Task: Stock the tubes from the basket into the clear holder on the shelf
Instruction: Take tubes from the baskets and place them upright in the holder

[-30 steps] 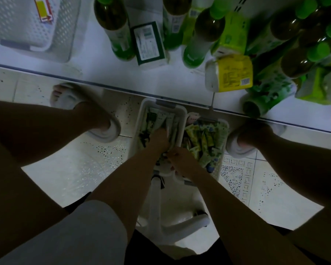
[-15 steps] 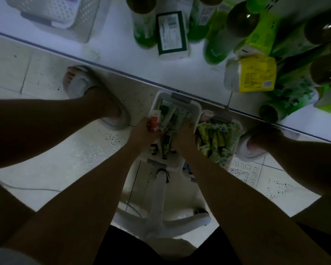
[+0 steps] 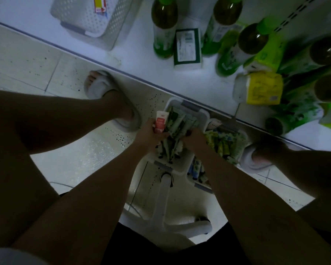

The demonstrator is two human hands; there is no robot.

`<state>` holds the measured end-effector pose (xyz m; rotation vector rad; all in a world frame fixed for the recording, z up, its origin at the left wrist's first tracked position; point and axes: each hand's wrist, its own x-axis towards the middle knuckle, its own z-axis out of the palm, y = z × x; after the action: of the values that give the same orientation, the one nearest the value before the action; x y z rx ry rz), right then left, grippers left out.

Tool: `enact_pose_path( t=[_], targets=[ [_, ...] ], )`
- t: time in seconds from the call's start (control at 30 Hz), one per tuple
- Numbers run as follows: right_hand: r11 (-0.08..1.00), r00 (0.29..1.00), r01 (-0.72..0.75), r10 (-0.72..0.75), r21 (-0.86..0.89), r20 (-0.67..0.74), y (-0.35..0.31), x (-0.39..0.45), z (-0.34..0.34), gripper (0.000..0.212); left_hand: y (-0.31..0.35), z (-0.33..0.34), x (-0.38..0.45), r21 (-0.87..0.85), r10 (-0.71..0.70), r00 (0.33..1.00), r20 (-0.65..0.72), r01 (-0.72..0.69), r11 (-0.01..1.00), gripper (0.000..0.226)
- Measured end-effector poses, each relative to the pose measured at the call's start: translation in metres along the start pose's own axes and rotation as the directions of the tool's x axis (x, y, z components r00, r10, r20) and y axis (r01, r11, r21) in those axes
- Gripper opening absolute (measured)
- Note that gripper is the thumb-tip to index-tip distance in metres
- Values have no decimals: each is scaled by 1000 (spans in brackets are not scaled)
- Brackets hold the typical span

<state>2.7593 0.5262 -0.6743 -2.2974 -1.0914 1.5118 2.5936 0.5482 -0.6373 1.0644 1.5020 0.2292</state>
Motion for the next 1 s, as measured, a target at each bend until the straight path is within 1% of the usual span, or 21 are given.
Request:
enact_pose_path(
  t=[0.1, 0.23, 0.27, 0.37, 0.4, 0.43, 0.47, 0.5, 0.53, 0.57, 0.63, 0.67, 0.7, 0.8, 0.9, 1.0],
  targets=[
    [987, 998, 68, -70, 144, 6, -10, -16, -19, 22, 13, -4, -12, 24, 49, 999, -17, -49, 999, 39],
    [940, 990, 141, -138, 310, -32, -29, -46, -50, 24, 51, -8, -35, 21, 203, 979, -9, -203, 979, 16],
    [920, 984, 178, -169, 350, -55, -33, -51, -59, 25, 64, -9, -43, 1, 239, 971, -22, -239, 971, 16],
    [876, 963, 270, -257, 401, -87, -57, -75, -88, 30, 105, -15, -66, -95, 320, 945, -64, -325, 941, 30],
    [858, 952, 303, -293, 415, -88, -67, -84, -98, 30, 118, -18, -75, -140, 348, 935, -65, -354, 925, 30],
    [848, 942, 328, -328, 416, -75, -78, -94, -108, 24, 130, -22, -84, -175, 379, 924, -56, -383, 907, 30],
    [844, 928, 362, -366, 396, -69, -88, -103, -117, 23, 143, -27, -94, -188, 417, 908, -44, -418, 889, 28],
    [850, 918, 388, -390, 356, -69, -97, -114, -128, 34, 156, -33, -104, -179, 461, 887, -30, -459, 870, 26],
    [853, 902, 426, -425, 303, -73, -106, -126, -139, 39, 169, -39, -115, -165, 508, 861, -17, -504, 848, 21],
    [846, 880, 470, -469, 252, -68, -114, -138, -150, 34, 182, -46, -127, -151, 551, 834, -1, -545, 825, 15],
    [818, 833, 549, -552, 174, -33, -130, -166, -175, 4, 208, -60, -151, -130, 620, 784, 31, -612, 780, 8],
    [801, 811, 583, -583, 132, -44, -137, -180, -186, 16, 222, -66, -164, -120, 649, 759, 45, -641, 758, 10],
    [785, 791, 612, -609, 94, -59, -143, -192, -197, 22, 235, -73, -178, -108, 675, 735, 57, -668, 736, 14],
    [734, 732, 680, -677, 9, -71, -163, -238, -227, 17, 277, -89, -221, -87, 751, 652, 103, -746, 660, 25],
    [680, 674, 726, -733, -99, -88, -181, -280, -254, 20, 322, -98, -262, -60, 817, 561, 134, -818, 572, 25],
    [601, 599, 772, -797, -209, -80, -198, -323, -282, 20, 365, -102, -296, -29, 866, 477, 146, -873, 486, 21]
  ],
)
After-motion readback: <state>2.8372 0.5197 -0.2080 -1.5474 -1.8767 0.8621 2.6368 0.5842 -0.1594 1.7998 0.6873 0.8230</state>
